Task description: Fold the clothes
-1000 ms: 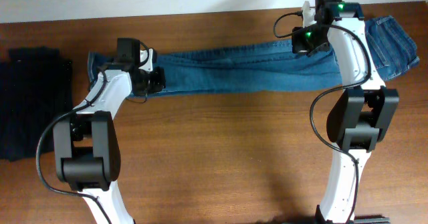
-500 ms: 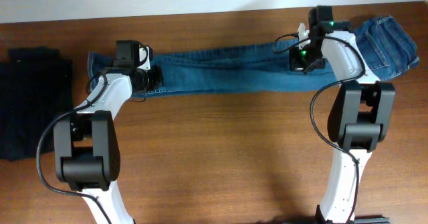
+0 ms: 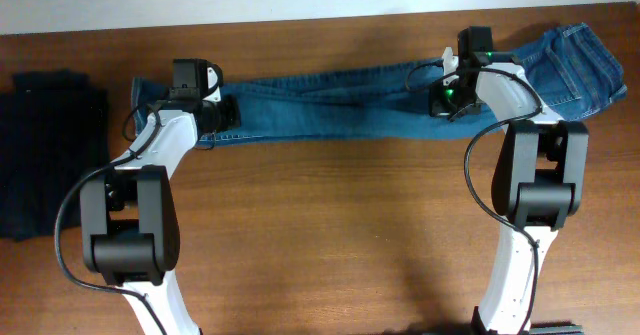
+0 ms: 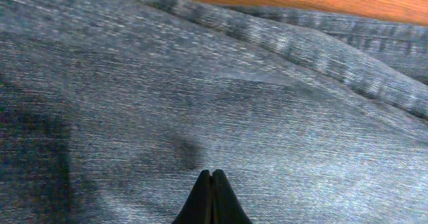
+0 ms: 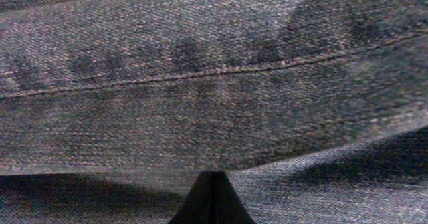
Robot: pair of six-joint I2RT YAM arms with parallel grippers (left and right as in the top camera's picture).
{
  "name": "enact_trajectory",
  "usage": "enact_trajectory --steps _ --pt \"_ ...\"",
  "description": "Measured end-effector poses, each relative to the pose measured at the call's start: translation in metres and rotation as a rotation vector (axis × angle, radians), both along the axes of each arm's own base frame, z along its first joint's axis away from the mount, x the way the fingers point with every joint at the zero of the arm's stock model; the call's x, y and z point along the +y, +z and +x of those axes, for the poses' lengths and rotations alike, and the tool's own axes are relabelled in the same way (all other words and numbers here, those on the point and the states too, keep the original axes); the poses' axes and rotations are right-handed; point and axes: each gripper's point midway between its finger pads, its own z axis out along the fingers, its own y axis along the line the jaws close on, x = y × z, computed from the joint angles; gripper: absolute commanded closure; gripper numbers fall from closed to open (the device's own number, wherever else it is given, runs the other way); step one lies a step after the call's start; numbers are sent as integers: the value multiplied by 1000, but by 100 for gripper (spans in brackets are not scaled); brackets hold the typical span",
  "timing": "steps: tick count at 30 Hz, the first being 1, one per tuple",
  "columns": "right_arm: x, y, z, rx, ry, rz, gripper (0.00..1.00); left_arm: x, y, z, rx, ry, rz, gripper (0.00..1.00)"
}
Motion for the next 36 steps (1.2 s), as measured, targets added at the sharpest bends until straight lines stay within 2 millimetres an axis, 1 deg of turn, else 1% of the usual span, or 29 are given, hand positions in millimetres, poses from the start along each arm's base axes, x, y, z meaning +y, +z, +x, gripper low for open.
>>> enact_trajectory --steps 2,6,11,13,15,17,19,27,32,36 --pt "0 0 0 -1 0 0 96 1 -5 -1 10 4 7 99" --pt "0 0 0 0 -1 1 96 3 -26 -3 45 9 18 99" --pt "0 0 -1 2 0 1 96 4 -28 -1 43 13 25 96" --pt "0 0 -2 5 0 1 96 5 -29 -2 52 15 30 99" --pt "0 0 -3 11 0 1 96 5 -29 -3 65 15 33 99" --pt "0 -1 -5 18 0 2 96 7 -30 -9 103 18 46 100" --pt "1 -1 -8 32 1 8 96 9 -32 -20 156 22 58 100" --pt "11 -2 -31 125 10 52 96 21 -35 -67 369 82 56 100" --pt "18 -2 -51 207 21 60 96 26 -37 -90 445 102 59 100" --pt "25 -3 -63 251 36 50 96 30 -41 -104 475 112 67 100"
